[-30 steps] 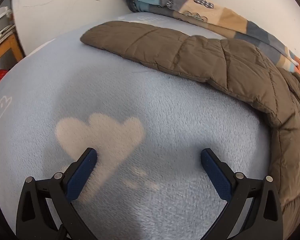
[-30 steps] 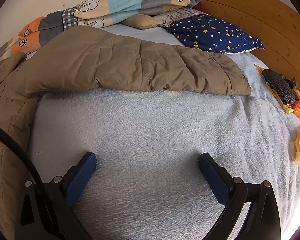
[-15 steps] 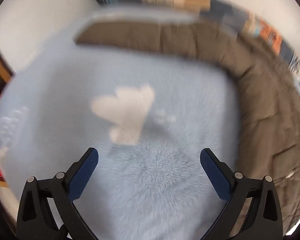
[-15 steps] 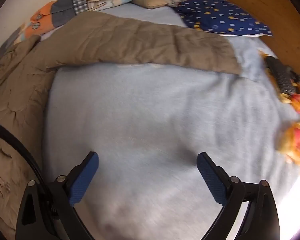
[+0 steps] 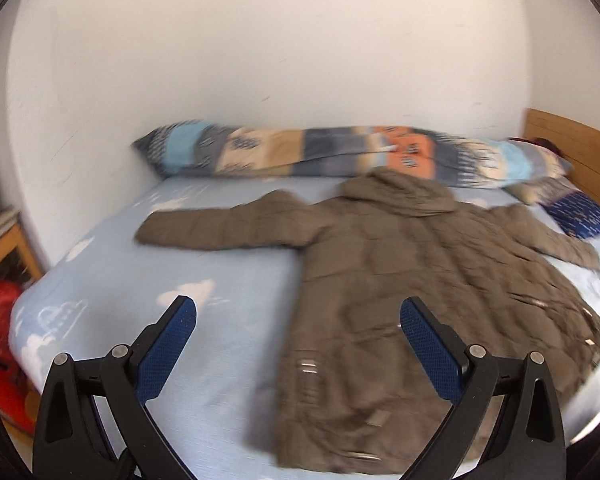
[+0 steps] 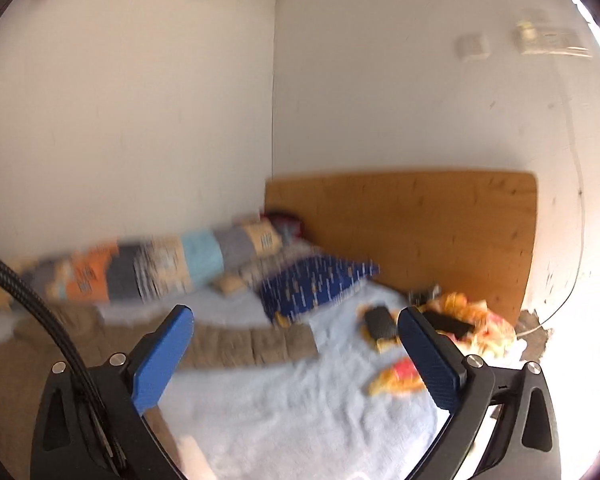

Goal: Fold large clothes

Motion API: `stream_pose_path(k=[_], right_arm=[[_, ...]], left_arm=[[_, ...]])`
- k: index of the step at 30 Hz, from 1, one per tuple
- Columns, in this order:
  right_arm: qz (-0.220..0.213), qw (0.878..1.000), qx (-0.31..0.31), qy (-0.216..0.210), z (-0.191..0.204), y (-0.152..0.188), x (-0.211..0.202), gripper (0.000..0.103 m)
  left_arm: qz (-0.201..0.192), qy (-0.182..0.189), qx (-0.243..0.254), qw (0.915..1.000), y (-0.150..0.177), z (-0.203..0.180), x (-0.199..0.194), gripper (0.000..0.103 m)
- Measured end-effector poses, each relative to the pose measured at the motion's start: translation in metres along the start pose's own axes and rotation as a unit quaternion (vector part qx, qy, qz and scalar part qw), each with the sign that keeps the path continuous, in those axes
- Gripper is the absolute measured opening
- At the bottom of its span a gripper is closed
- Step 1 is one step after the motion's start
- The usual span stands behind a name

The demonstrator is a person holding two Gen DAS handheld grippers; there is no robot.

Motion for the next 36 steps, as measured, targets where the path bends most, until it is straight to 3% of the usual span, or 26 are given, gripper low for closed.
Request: stream_pose_path(k=[2,3,6,10,14,17,19,26,30,36], right_arm=[[-0.013,1.0,0.012,-0.022,0.016,-0.007,-0.016,0.103],[0.008,0.999,0.019,-0.045,0.028,-0.001,-0.015,0.103],[0.124,0.985,0.0,-0.12,0.092,0.035,0.019,0.103],[0.247,0.948,-0.108,-0.169,0.184,0.102,0.062,0.103],[0.278,0.924,-0.158,-0.211,0.24,0.158,0.073,0.103],[0.287,0.902,-0.221,-0.234,0.276,0.204,0.059,0.103],[0.282,0.895,-0.242,-0.247,0.285,0.212,0.035,0.103],[0.299,0.894,-0.225,-0.246,0.287,0.22,0.038,0.103],[0.315,0.889,-0.225,-0.245,0.281,0.229,0.036,0.103],[0.318,0.89,-0.215,-0.245,0.281,0.228,0.033,0.103]], left_arm=[[-0.008,0.023,0.005,0.9997,0.003,-0.027,-0.009,0.102],[-0.003,0.036,0.004,0.9993,0.004,-0.042,-0.012,0.102],[0.024,0.068,-0.003,0.9974,0.011,-0.078,-0.007,0.102],[0.039,0.054,-0.005,0.9977,0.021,-0.106,0.006,0.102],[0.054,0.041,-0.003,0.9977,0.038,-0.112,0.022,0.102],[0.057,0.03,0.024,0.9976,0.053,-0.111,0.032,0.102],[0.068,0.031,0.032,0.9967,0.058,-0.112,0.038,0.102],[0.103,0.044,0.027,0.9934,0.072,-0.111,0.052,0.102],[0.103,0.047,0.036,0.9929,0.074,-0.116,0.052,0.102],[0.104,0.047,0.046,0.9924,0.076,-0.118,0.052,0.102]])
Point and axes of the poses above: each gripper's, at about its wrist camera, not at the fingertips, and x roughly the way its jaws point, z to its left, y to its underside, the point moved 10 cm from there along x, roughly the way its jaws point, and after that the axes turned 8 degrees about -y, right-handed, at the moved point
